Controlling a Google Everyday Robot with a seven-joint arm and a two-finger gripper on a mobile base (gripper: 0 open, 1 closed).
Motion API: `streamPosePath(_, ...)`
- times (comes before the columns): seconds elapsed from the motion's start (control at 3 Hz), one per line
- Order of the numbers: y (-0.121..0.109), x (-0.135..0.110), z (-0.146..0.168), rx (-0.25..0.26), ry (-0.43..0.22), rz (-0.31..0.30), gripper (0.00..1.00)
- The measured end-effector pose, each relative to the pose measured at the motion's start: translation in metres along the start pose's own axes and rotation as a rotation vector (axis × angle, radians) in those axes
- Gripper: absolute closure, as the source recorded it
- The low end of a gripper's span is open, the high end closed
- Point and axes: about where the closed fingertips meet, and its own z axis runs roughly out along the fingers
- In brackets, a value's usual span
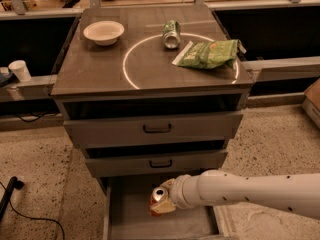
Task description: Place coke can into bottom drawer
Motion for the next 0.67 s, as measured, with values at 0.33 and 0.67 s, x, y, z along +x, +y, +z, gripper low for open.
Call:
streamPosePath(0.33,-0.031,0.022,0.025,0.088,-0.09,-0.017,1.0)
streamPosePath(0.67,-0.049,0.057,0.067,0.111,-0.12,-0.018,1.0)
